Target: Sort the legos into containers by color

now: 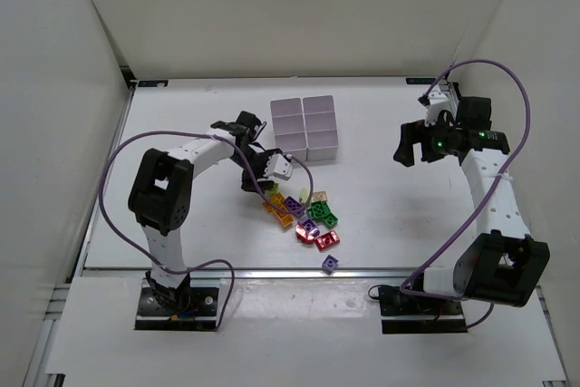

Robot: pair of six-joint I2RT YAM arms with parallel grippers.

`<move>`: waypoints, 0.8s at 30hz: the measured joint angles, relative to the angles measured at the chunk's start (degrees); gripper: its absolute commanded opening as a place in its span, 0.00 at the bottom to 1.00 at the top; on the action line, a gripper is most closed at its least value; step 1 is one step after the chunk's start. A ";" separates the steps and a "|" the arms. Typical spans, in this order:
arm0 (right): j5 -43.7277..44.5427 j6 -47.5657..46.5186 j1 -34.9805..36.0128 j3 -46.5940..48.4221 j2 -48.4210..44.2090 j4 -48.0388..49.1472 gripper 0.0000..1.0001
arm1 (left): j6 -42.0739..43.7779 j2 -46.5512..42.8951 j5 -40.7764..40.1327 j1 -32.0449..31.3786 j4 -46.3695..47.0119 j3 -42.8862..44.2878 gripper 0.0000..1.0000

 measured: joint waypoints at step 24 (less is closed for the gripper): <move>1.38 -1.46 -0.37 0.00 1.42 -0.02 0.99 | -5.92 3.30 0.50 -2.05 -0.48 0.68 0.11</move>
